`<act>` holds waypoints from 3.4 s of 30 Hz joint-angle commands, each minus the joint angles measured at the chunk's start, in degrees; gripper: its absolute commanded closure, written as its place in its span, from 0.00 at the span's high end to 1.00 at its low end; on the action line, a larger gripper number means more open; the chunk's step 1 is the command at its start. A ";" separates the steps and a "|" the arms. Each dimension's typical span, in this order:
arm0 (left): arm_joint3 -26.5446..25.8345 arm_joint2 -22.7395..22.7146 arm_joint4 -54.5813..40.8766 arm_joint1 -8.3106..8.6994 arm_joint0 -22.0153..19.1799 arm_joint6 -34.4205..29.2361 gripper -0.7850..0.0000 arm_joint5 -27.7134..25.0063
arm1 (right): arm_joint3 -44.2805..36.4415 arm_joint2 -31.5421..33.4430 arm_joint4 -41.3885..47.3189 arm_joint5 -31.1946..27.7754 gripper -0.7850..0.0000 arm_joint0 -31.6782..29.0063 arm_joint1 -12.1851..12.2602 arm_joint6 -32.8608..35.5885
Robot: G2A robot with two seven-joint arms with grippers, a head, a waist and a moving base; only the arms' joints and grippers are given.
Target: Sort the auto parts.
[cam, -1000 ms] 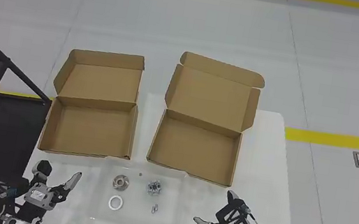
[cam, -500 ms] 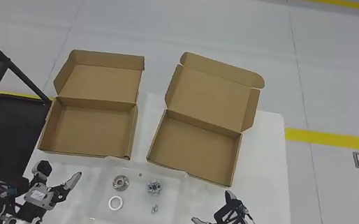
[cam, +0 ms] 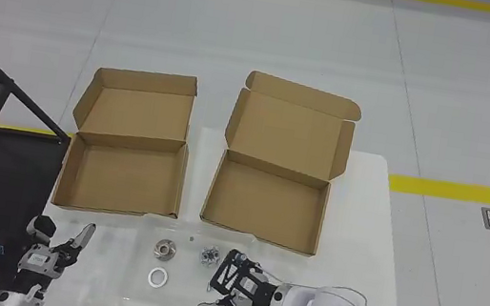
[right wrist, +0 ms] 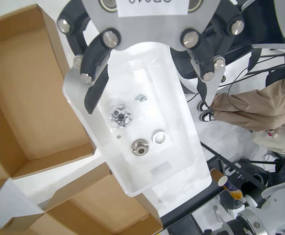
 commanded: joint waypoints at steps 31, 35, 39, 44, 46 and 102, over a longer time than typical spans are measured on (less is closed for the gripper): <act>0.19 -0.66 0.72 0.07 1.02 -0.40 1.00 -8.62 | 20.69 -21.79 -15.35 0.98 1.00 20.52 -8.33 0.54; 0.19 -0.66 0.72 0.07 1.02 -0.40 1.00 -8.62 | 23.69 -23.06 -16.48 1.70 1.00 21.75 -9.45 0.41; 0.19 -0.66 0.72 0.07 1.02 -0.40 1.00 -8.62 | 26.24 -23.64 -17.12 3.50 1.00 22.38 -10.45 0.62; 0.19 -0.66 0.72 0.07 1.02 -0.40 1.00 -8.62 | 29.35 -24.25 -16.88 3.36 1.00 23.56 -11.67 0.89; 0.19 -0.66 0.72 0.07 1.02 -0.40 1.00 -8.62 | 30.92 -24.30 -16.71 4.07 1.00 24.07 -12.19 1.78; 0.19 -0.66 0.72 0.07 1.02 -0.40 1.00 -8.62 | 34.18 -2.92 -11.01 8.17 0.00 26.26 -10.52 -18.41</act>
